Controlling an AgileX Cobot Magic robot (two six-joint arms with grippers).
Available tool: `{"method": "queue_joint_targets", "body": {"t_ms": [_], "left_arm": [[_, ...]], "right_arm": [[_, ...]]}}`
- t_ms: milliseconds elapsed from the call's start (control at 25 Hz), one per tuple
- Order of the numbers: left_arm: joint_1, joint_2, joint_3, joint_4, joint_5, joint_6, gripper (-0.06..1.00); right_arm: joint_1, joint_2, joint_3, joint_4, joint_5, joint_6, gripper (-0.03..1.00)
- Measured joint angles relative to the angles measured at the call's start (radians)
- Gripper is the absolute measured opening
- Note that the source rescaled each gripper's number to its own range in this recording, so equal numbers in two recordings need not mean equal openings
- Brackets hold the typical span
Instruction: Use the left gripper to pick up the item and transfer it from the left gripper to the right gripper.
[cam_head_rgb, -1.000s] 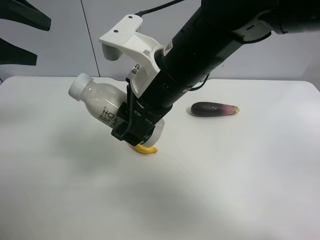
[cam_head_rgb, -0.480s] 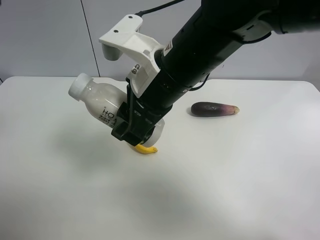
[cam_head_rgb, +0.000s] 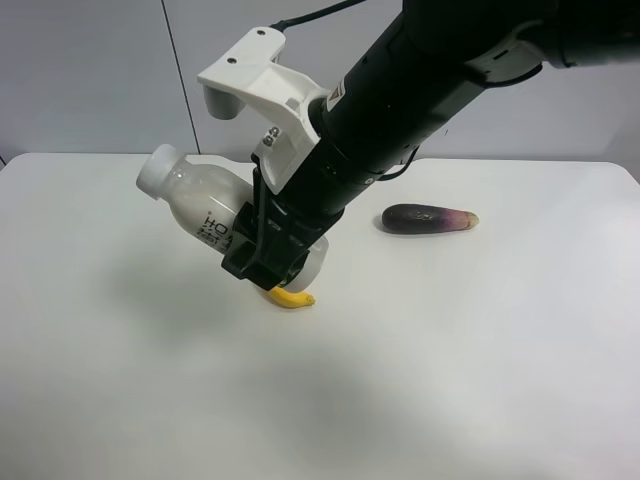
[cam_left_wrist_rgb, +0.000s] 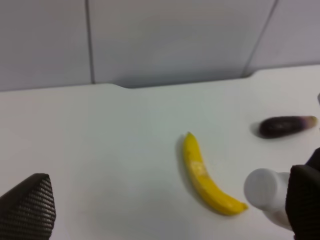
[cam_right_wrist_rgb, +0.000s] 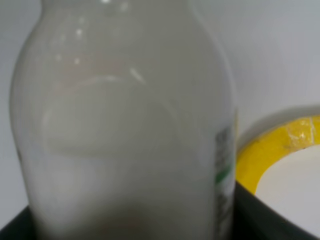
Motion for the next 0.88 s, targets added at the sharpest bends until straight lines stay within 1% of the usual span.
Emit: {"method": "queue_joint_targets", "body": {"t_ms": [120,240,400,640,800,880], "left_arm": [[0.000,-0.081,0.000,0.059,0.004,-0.039,0.83],[0.000,-0.156,-0.001,0.122,0.032,-0.084,0.83],[0.000,-0.262,0.026,0.227,0.065,-0.137,0.83],[0.000,-0.477,0.182,0.387,0.073,-0.202,0.83],[0.000,-0.604,0.322,0.472,0.042,-0.272,0.84],[0.000,-0.627,0.372,0.496,0.041,-0.296,0.84]], "right_arm": [[0.000,0.000,0.000,0.000,0.000,0.000,0.00],[0.000,0.000,0.000,0.001,0.000,0.000,0.00],[0.000,0.000,0.000,0.001,0.000,0.000,0.00],[0.000,0.000,0.000,0.001,0.000,0.000,0.00],[0.000,0.000,0.000,0.001,0.000,0.000,0.00],[0.000,0.000,0.000,0.001,0.000,0.000,0.00]]}}
